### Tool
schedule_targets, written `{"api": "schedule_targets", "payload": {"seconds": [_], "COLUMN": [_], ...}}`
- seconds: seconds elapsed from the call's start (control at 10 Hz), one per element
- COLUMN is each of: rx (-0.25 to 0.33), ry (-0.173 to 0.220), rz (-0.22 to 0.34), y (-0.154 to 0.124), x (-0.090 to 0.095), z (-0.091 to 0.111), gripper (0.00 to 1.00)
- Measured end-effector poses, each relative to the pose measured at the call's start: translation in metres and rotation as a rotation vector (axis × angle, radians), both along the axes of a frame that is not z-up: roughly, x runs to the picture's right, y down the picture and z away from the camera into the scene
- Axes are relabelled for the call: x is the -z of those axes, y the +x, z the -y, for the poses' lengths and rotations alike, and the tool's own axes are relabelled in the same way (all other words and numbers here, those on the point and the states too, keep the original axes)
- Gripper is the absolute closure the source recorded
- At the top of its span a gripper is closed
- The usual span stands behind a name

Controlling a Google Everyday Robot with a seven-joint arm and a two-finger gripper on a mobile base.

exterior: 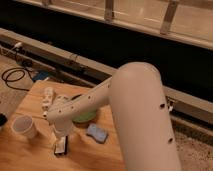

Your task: Place the eraser on the white sponge

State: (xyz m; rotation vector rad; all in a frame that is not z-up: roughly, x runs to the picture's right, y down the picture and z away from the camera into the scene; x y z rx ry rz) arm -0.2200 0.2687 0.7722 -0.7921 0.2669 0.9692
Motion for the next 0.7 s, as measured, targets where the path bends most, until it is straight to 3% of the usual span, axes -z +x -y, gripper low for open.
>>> {"api": "schedule_targets", "payload": {"seconds": [0.5,0.7], "rx": [-0.008,-0.005], "ry": [-0.035,-0.031], "rz": [0.000,-0.002], "y": [-0.008,-0.005], "x": [-0.019,-0.018], "z": [-0.016,-0.013], "gripper": [0.20,0.33]}}
